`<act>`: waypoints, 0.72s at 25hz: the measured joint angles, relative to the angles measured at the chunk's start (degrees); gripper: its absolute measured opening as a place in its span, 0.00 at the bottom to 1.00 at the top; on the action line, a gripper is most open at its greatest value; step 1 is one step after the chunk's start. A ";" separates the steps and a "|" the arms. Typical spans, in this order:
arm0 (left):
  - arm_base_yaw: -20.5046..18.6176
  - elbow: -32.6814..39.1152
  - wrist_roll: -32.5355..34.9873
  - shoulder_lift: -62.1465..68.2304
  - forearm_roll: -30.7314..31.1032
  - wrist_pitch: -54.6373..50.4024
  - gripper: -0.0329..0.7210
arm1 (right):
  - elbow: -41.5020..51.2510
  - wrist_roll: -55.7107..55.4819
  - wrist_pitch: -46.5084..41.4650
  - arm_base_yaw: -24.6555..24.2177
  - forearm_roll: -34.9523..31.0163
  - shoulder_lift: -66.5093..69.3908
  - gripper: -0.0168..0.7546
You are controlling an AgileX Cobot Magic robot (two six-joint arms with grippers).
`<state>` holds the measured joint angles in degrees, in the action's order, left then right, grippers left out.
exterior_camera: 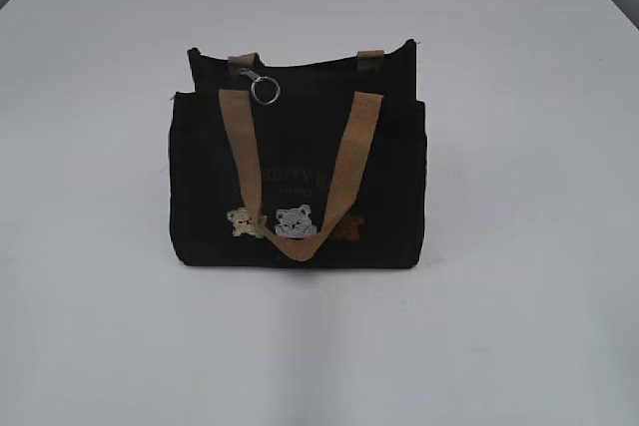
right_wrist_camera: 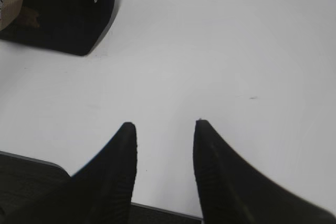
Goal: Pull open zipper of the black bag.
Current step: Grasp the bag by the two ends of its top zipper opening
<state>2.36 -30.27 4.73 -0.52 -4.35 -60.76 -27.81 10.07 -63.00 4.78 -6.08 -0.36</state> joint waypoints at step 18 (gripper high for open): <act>0.00 0.00 0.00 0.00 -0.06 0.00 0.36 | 0.00 0.00 0.00 0.00 0.00 0.00 0.40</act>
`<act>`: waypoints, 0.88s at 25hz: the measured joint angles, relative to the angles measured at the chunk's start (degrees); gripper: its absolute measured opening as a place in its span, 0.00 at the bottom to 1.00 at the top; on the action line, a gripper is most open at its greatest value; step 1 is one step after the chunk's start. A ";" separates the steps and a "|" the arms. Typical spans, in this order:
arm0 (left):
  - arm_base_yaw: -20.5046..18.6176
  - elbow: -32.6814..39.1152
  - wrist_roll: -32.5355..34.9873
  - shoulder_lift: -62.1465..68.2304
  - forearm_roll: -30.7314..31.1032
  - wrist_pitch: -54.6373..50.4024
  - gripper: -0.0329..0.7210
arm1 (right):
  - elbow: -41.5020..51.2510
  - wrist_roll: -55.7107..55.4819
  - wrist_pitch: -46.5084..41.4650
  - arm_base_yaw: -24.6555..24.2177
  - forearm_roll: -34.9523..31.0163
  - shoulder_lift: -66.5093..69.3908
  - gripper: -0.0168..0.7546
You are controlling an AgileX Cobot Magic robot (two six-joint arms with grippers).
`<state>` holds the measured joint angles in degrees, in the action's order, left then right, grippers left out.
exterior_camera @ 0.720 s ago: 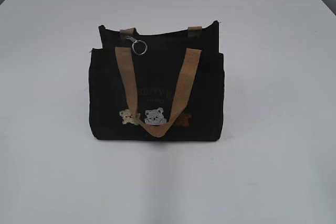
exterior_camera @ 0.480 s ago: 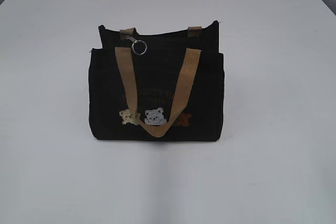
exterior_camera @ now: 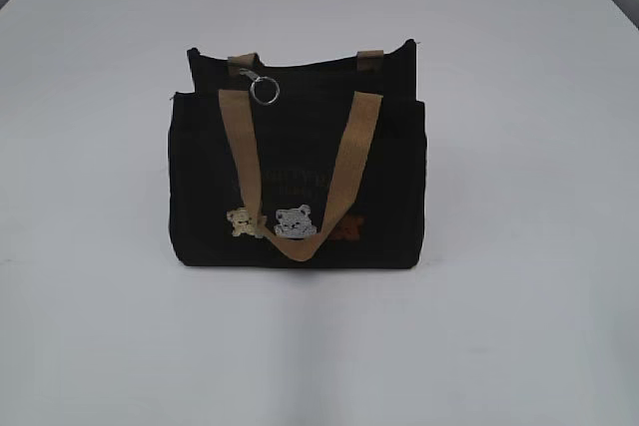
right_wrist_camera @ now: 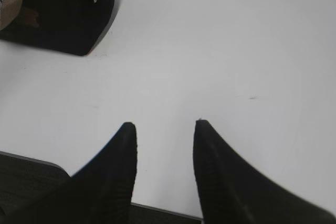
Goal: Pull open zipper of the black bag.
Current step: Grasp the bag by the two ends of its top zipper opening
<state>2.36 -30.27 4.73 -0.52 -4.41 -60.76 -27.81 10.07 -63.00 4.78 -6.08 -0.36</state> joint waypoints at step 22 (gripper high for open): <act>0.00 2.30 101.89 57.56 -75.32 27.80 0.57 | 0.00 0.00 0.00 0.00 0.00 0.00 0.40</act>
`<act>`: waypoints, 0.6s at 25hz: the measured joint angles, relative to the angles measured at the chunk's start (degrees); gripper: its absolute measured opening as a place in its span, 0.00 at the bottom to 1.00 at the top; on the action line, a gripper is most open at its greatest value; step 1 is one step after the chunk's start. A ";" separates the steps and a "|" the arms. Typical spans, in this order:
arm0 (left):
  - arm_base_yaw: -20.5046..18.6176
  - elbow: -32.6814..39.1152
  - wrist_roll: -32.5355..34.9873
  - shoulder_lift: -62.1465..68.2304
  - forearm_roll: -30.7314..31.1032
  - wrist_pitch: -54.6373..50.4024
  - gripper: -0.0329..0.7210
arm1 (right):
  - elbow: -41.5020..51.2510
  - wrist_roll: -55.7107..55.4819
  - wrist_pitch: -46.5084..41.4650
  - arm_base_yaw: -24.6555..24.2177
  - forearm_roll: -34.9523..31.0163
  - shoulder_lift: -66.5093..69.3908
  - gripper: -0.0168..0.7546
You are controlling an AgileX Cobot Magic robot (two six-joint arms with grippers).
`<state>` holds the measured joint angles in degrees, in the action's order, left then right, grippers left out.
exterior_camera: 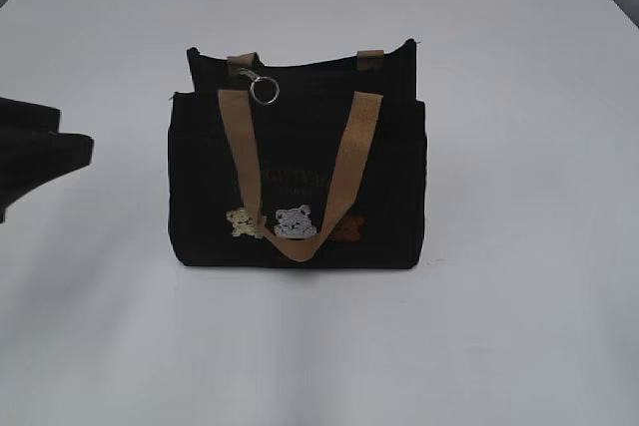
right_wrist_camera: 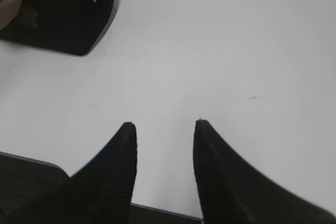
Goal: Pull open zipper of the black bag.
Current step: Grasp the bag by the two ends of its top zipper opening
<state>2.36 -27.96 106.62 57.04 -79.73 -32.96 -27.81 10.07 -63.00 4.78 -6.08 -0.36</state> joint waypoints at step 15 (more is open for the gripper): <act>2.06 -8.95 30.13 33.43 -19.25 -6.56 0.57 | 0.00 -0.05 0.00 0.00 0.00 0.00 0.40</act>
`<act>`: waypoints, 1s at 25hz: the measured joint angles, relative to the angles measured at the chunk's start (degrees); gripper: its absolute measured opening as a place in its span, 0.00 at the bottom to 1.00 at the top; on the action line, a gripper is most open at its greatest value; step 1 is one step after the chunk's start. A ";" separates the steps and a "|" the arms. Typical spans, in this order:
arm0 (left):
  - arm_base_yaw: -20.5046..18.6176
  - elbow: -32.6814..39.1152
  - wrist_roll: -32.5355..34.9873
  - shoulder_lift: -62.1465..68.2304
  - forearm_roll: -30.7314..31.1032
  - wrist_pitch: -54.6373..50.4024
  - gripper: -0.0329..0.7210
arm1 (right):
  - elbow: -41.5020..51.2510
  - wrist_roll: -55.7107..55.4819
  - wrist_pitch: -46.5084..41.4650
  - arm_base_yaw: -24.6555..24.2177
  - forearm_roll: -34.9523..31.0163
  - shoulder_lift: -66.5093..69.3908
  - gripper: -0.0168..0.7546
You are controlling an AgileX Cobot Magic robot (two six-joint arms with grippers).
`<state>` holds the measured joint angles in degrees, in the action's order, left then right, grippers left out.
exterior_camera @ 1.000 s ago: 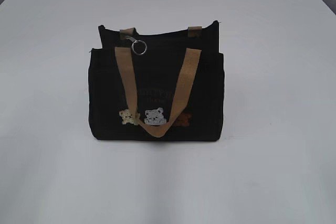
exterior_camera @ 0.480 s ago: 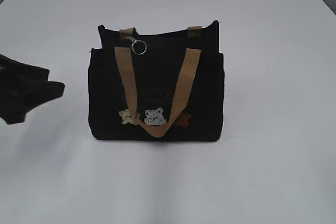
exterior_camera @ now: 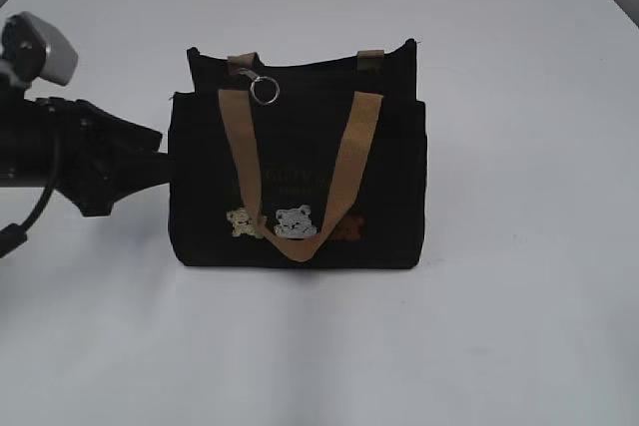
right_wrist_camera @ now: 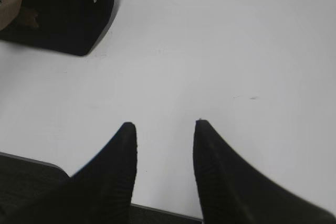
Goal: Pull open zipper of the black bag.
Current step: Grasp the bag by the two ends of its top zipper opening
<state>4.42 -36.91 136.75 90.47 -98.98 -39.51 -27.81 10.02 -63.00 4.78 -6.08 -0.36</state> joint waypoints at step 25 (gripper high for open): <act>7.25 -8.78 0.76 8.89 -0.38 2.32 0.13 | -27.67 94.85 39.97 19.34 -73.21 86.82 0.40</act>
<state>11.67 -45.69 137.51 99.36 -99.36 -37.20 -55.47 104.86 -23.03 24.12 -79.30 86.46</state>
